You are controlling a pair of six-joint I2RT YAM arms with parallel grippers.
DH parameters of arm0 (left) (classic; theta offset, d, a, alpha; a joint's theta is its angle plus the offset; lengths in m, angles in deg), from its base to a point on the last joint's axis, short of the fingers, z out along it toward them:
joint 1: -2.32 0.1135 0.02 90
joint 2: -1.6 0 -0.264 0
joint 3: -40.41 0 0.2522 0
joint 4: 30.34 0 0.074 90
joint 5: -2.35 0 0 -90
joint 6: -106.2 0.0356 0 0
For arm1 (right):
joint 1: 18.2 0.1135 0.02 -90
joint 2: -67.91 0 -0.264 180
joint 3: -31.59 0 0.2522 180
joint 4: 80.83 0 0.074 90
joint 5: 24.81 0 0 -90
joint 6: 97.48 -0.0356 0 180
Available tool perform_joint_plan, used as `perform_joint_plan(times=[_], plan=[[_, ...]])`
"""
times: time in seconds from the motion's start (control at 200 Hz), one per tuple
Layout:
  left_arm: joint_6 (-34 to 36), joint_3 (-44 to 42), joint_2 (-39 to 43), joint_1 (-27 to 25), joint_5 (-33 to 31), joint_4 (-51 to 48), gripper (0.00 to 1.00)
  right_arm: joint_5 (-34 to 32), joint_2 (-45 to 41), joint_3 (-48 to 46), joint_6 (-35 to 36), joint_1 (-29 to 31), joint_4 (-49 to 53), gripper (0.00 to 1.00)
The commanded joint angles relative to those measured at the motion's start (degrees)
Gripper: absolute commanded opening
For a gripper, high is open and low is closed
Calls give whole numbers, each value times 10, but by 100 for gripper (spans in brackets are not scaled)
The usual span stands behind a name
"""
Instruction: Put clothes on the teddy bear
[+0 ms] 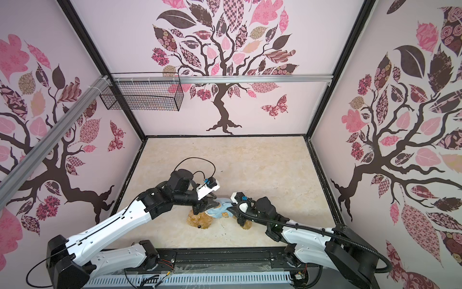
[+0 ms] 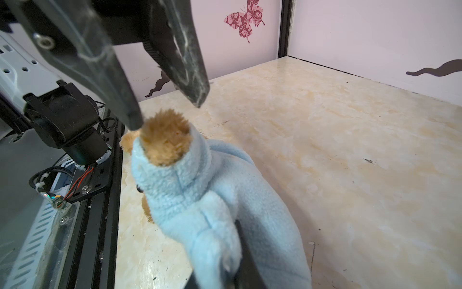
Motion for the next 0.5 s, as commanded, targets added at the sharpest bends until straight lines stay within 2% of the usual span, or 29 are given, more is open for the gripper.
perform_joint_plan(times=[0.0, 0.285, 0.425, 0.495], plan=[[25, 38, -20, -1, 15, -38, 35, 9, 4, 24, 4, 3, -28, 0], [30, 34, -38, -2, 20, -50, 31, 2, 2, 23, 7, 4, -25, 0], [27, 36, -53, -2, 16, -48, 21, 2, 5, 24, 1, 4, -29, 0], [18, 37, -54, -2, 17, -39, 11, 2, 6, 23, -6, 3, -31, 0]])
